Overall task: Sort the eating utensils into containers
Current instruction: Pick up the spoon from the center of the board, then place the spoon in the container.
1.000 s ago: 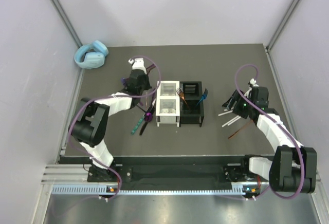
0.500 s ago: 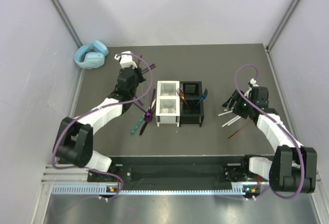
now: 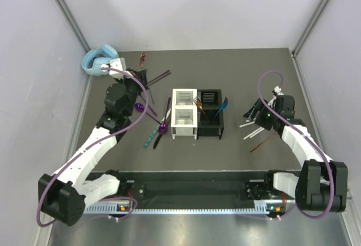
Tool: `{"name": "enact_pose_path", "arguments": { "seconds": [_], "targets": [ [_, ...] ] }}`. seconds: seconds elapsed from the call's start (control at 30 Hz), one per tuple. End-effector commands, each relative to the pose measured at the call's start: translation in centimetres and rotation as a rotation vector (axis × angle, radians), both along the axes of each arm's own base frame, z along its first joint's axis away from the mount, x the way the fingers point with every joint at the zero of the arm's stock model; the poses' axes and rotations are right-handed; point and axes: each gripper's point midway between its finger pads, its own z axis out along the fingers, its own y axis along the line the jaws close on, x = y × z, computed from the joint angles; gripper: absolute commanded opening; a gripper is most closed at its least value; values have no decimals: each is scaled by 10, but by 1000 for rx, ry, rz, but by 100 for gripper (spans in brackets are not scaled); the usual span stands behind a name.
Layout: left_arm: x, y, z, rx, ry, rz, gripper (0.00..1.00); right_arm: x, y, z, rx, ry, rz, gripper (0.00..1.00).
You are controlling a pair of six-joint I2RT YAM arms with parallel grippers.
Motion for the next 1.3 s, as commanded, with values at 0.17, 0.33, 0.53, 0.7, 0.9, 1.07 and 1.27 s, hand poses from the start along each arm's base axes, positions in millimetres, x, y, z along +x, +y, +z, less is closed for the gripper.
{"name": "enact_pose_path", "arguments": {
  "seconds": [0.17,0.33,0.53,0.7,0.9,1.07,1.27],
  "targets": [
    [-7,-24,-3,-7,68,-131,0,13,0,23,4,-94,1,68],
    [-7,-35,-6,-18,81,-184,0,14,-1,31,-1,-110,1,68],
    [-8,-54,-5,-31,91,-254,0,16,-1,34,3,-117,-5,68],
    [-13,-77,-3,-17,95,-316,0,18,0,35,3,-119,-3,68],
    [-23,-104,5,-24,77,-430,0,18,0,35,5,-117,-1,69],
    [-30,-111,15,-29,44,-461,0,18,0,37,2,-119,0,69],
    [-38,-121,19,-45,33,-501,0,19,1,35,12,-112,-2,69]
  ]
}}
